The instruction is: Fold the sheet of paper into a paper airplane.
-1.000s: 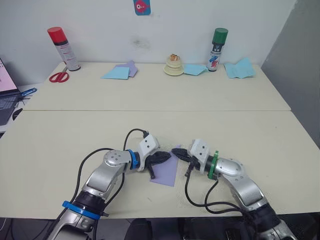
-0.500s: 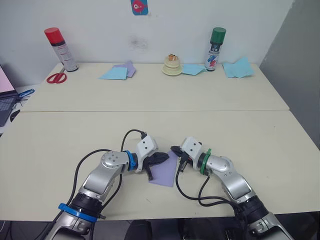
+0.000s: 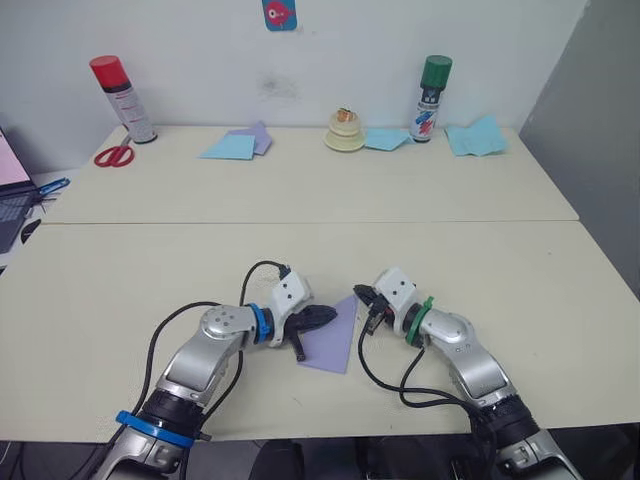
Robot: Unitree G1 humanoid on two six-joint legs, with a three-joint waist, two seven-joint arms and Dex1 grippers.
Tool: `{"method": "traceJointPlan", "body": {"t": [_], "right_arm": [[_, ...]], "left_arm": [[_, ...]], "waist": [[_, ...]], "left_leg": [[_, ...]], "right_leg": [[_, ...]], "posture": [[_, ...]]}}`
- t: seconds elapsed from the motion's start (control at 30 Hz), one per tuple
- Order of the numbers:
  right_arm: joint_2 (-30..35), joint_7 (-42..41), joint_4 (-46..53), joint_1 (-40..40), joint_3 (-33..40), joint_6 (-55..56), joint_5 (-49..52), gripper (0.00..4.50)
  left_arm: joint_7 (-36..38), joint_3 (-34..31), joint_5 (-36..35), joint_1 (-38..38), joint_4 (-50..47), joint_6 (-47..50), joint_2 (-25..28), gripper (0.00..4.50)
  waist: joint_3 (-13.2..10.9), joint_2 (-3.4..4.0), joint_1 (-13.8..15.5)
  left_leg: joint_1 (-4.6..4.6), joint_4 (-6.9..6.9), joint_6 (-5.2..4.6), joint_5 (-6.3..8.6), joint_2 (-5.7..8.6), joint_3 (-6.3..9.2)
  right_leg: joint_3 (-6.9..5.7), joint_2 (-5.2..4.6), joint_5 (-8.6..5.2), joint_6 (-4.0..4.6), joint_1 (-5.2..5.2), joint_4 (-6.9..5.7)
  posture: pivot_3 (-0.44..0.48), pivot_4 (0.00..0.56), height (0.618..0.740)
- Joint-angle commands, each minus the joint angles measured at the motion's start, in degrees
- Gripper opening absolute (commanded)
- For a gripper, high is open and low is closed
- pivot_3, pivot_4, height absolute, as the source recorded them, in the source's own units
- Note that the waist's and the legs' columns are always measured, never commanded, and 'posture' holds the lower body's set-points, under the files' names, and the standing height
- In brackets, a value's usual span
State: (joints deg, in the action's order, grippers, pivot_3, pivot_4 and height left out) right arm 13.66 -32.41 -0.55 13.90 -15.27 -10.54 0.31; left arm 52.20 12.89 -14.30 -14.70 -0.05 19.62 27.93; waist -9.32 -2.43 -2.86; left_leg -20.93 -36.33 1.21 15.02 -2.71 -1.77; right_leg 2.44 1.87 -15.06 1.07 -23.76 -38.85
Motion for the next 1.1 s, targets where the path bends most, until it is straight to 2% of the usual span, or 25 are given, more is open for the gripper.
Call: {"method": "traceJointPlan", "body": {"t": [0.03, 0.23, 0.4, 0.5, 0.6, 0.7, 0.8, 1.1], "right_arm": [[1.74, -2.59, 9.1, -0.25, 1.82, -0.04, 3.39, 0.0], [7.98, -8.07, 20.01, -2.24, 1.71, -5.6, 7.4, 0.0], [14.39, -12.57, 27.29, -3.85, 1.47, -8.99, 9.2, 0.0], [17.23, -14.29, 31.11, -4.41, 2.48, -11.64, 11.3, 0.0], [20.95, -16.58, 35.42, -4.74, 4.35, -15.71, 14.85, 0.0], [23.36, -17.36, 37.91, -5.03, 5.32, -18.56, 17.28, 0.0], [25.93, -18.23, 41.08, -6.24, 7.03, -21.62, 20.51, 0.0], [29.95, -16.94, 46.9, -10.71, 10.66, -26.07, 25.51, 0.0]], "left_arm": [[0.95, -1.48, -0.23, 0.9, -1.06, 0.38, 1.66, 0.02], [3.11, -4.97, -2.81, -1.33, -8.76, -0.91, 5.06, 0.02], [9.12, -6.78, -1.91, -3.98, -11.02, -6.48, 11.4, 0.02], [15.48, -6.45, -0.79, -5.61, -8.25, -13.6, 15.5, 0.76], [23.37, -4.66, 2.05, -7.54, -1.96, -28.38, 18.49, 1.69], [27.02, -3.1, 3.69, -9.29, 3.55, -39.75, 17.98, 2.67], [29.65, -0.93, 4.75, -13.61, 9.43, -48.8, 15.27, 3.62], [33.29, 4.55, 5.91, -20.27, 20.54, -63.35, 9.13, 3.62]], "waist": [[-0.17, 0.03, -0.01], [-0.49, 0.02, 0.11], [-0.63, 0.01, 0.47], [-0.68, 0.01, 0.47], [-0.73, 0.06, 0.59], [-0.74, 0.06, 0.89], [-0.76, 0.05, 1.14], [-0.77, 0.04, 1.03]], "left_leg": [[-0.07, 0.02, 0.0, 0.0, 0.0, -0.01], [-0.83, 0.04, 0.02, -0.01, -0.01, 0.13], [-1.05, 0.02, 0.04, 0.0, 0.03, 0.08], [-1.03, 0.02, 0.05, 0.0, 0.03, 0.07], [-1.03, 0.02, 0.05, 0.0, 0.04, 0.08], [-1.02, 0.01, 0.05, 0.0, 0.05, 0.06], [-1.06, -0.02, 0.05, 0.0, 0.05, 0.04], [-1.49, -0.67, 0.02, 0.01, 0.05, 0.0]], "right_leg": [[0.0, 0.0, -0.01, -0.01, -0.08, 0.0], [-0.13, 0.01, -0.07, -0.11, -0.7, 0.02], [-0.09, -0.03, -0.09, -0.16, -0.85, 0.15], [-0.1, -0.03, -0.09, -0.16, -0.85, 0.15], [-0.13, -0.02, -0.09, -0.16, -0.85, 0.14], [-0.12, -0.03, -0.09, -0.16, -0.85, 0.15], [-0.14, -0.03, -0.09, -0.16, -0.85, 0.16], [-0.32, -0.02, 0.0, -0.33, -0.85, 0.11]], "posture": [[0.0, 0.15, 0.725], [0.0, 0.15, 0.725], [0.0, 0.15, 0.725], [0.0, 0.15, 0.725], [0.0, 0.15, 0.725], [0.0, 0.15, 0.725], [0.0, 0.15, 0.725], [0.0, 0.15, 0.725]]}}
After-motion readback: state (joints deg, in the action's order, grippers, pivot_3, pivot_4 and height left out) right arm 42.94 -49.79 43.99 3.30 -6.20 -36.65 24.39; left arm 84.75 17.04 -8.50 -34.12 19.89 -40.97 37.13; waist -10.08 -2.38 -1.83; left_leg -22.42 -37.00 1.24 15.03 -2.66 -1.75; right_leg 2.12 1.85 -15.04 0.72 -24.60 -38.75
